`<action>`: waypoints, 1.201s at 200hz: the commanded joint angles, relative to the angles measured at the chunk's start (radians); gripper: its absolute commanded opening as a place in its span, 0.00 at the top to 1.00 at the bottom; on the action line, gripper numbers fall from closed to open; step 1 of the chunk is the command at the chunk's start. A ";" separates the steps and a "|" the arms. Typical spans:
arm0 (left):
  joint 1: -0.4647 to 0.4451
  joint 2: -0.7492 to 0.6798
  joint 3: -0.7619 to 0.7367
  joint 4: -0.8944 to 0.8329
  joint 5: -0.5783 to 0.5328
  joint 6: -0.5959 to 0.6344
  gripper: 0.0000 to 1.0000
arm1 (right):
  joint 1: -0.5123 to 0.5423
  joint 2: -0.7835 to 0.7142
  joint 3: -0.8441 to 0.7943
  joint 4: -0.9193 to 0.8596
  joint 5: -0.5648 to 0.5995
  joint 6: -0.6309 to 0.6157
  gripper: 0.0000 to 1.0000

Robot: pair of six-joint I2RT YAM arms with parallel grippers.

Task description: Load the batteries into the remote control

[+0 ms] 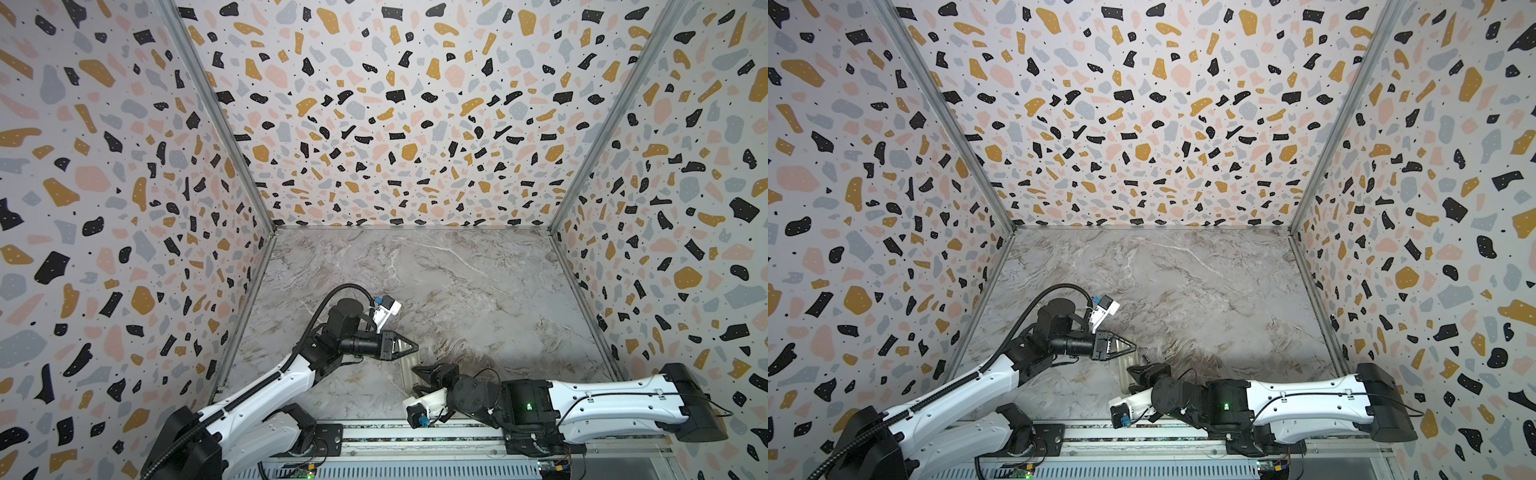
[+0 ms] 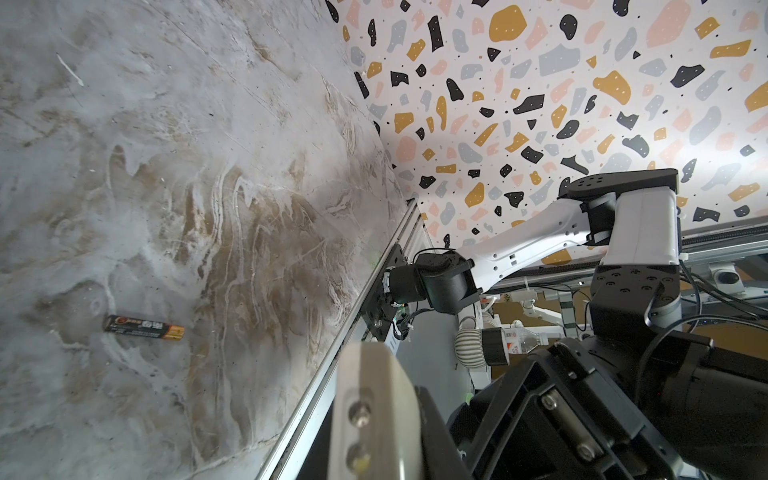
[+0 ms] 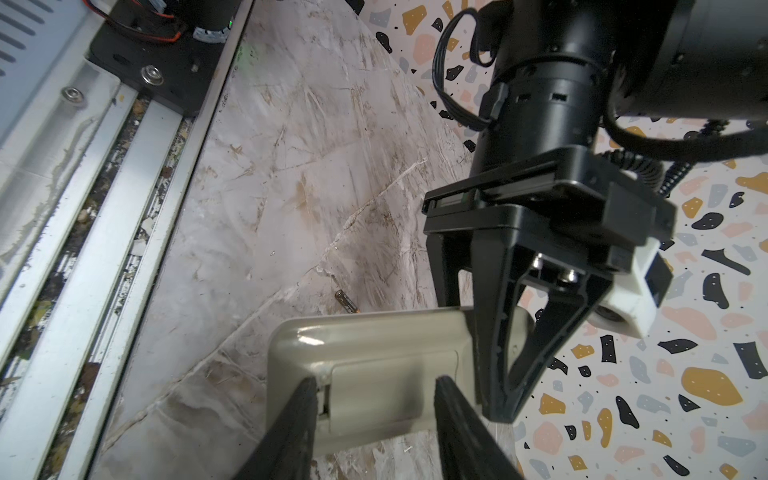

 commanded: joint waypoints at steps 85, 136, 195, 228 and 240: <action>-0.005 0.007 0.009 0.003 0.045 0.007 1.00 | 0.005 -0.043 -0.002 0.053 0.071 -0.009 0.53; -0.004 0.004 0.010 0.004 0.045 0.010 1.00 | 0.006 -0.041 -0.002 0.054 0.071 -0.007 0.53; -0.004 0.007 0.007 0.000 0.040 0.012 1.00 | 0.009 -0.046 -0.002 0.052 0.071 -0.007 0.53; -0.005 0.008 0.010 -0.001 0.040 0.015 1.00 | 0.012 -0.056 -0.001 0.054 0.071 -0.006 0.53; -0.005 0.008 0.010 -0.001 0.040 0.016 1.00 | 0.012 -0.062 -0.002 0.056 0.068 -0.006 0.53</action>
